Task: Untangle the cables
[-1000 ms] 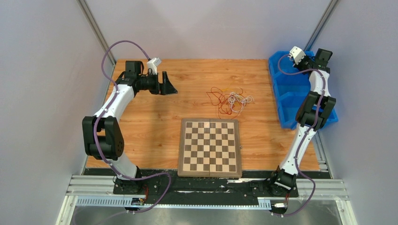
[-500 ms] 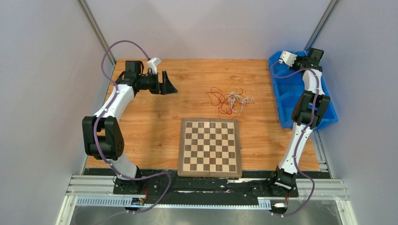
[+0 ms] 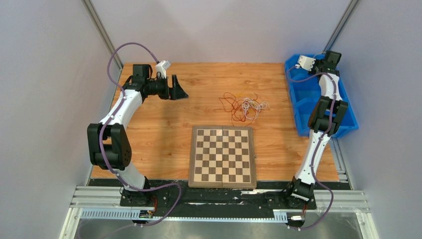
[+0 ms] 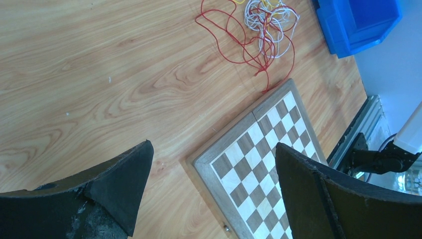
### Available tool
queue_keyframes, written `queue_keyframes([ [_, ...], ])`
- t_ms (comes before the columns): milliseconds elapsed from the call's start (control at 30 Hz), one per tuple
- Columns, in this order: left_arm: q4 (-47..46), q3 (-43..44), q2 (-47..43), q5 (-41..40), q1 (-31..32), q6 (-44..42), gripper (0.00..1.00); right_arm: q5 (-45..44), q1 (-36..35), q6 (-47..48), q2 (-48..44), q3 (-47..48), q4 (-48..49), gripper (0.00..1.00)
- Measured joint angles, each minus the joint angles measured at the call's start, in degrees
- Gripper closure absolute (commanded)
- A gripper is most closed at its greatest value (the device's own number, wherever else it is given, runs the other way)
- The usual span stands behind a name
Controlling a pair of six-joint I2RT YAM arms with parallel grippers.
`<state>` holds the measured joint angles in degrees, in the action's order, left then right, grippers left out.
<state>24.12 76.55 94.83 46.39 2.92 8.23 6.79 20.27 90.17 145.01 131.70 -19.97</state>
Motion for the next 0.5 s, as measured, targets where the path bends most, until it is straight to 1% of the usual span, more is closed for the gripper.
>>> queue_keyframes([
  [100,0.0,0.0,0.0,0.0,0.0,0.3,0.00,1.0,0.1,-1.4,-0.8,-0.1,0.1,0.48],
  [200,-0.3,0.0,0.0,0.0,0.0,0.5,0.00,2.4,0.2,-3.1,-1.8,-0.7,0.2,0.34],
  [233,-0.4,0.0,0.0,0.0,0.0,0.5,0.00,3.0,0.2,-3.7,-2.6,-1.4,0.2,0.18],
  [267,-0.6,0.0,0.0,0.0,0.0,0.6,0.00,3.7,0.2,-4.3,-3.3,-2.0,-0.1,0.10],
  [300,-0.8,0.0,0.0,0.0,0.0,0.7,0.00,4.4,0.2,-4.3,-4.3,-3.1,0.8,0.07],
  [500,-1.3,0.0,0.0,0.0,0.0,0.7,0.00,10.8,0.2,-8.8,-10.9,-9.9,-1.5,0.02],
])
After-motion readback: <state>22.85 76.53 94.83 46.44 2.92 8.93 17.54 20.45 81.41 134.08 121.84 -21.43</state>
